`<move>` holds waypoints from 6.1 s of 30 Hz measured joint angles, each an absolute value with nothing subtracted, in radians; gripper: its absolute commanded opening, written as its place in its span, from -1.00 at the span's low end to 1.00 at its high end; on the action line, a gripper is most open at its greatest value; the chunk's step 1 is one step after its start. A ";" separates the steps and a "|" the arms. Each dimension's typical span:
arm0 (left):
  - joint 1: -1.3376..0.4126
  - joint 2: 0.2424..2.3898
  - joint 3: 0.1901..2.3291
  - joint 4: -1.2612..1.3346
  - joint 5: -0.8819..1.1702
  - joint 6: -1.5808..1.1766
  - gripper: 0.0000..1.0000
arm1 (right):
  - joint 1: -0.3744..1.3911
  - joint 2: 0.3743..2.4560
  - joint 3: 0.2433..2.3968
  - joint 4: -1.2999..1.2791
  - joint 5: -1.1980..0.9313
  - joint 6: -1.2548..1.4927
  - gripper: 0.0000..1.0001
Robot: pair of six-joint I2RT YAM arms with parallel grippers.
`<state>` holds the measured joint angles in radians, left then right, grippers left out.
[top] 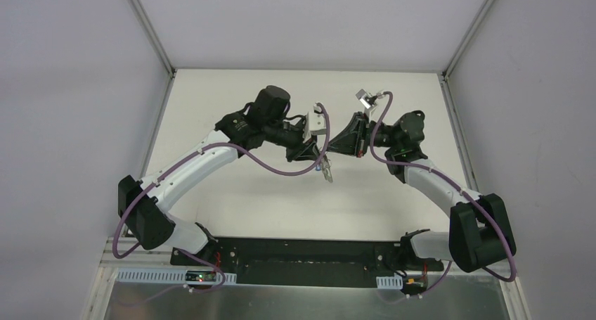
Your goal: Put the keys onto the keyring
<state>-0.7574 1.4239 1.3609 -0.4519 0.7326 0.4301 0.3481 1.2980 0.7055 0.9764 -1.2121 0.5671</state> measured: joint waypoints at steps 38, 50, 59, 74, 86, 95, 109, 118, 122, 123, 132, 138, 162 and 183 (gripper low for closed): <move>-0.742 1.501 1.390 -0.418 0.785 0.135 -1.00 | 0.330 1.298 0.673 0.984 -1.204 0.543 -1.00; -0.712 1.521 1.368 -0.321 0.869 -0.025 -1.00 | 0.318 1.295 0.660 1.026 -1.186 0.534 -1.00; -0.693 1.534 1.338 -0.236 0.925 -0.090 -0.97 | 0.311 1.289 0.656 1.045 -1.180 0.534 -1.00; -0.672 1.528 1.261 -0.092 0.933 -0.086 -0.44 | 0.312 1.288 0.656 1.059 -1.190 0.539 -1.00; -0.666 1.410 1.260 -0.158 0.908 0.113 -0.32 | 0.319 1.285 0.656 1.011 -1.213 0.522 -1.00; -0.665 1.431 1.280 -0.174 0.909 0.123 -0.31 | 0.319 1.285 0.656 0.993 -1.213 0.518 -1.00; -0.667 1.489 1.280 -0.130 0.935 0.027 -0.60 | 0.319 1.285 0.656 0.982 -1.211 0.511 -1.00; -0.667 1.496 1.280 -0.126 0.945 -0.020 -0.73 | 0.318 1.285 0.656 0.960 -1.201 0.487 -1.00; -0.667 1.505 1.280 -0.112 0.954 -0.048 -0.78 | 0.314 1.285 0.656 0.945 -1.197 0.480 -1.00; -0.667 1.505 1.280 -0.111 0.956 -0.054 -0.79 | 0.313 1.285 0.656 0.944 -1.196 0.480 -1.00; -0.666 1.517 1.280 -0.103 0.962 -0.096 -0.99 | 0.310 1.280 0.656 0.925 -1.198 0.467 -1.00; -0.665 1.529 1.280 -0.086 0.963 -0.138 -1.00 | 0.304 1.279 0.656 0.918 -1.199 0.461 -1.00; -0.720 1.470 1.417 -0.448 0.789 0.180 -1.00 | 0.310 1.239 0.707 0.559 -1.250 0.144 -0.68; -0.754 1.470 1.438 -0.563 0.755 0.278 -1.00 | 0.392 1.238 0.836 0.256 -1.283 -0.106 -0.46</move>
<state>-0.7544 1.4700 1.4376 -0.5632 0.7551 0.2779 0.3916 1.2377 0.8364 0.2558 -1.2835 -0.1059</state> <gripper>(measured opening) 0.008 0.280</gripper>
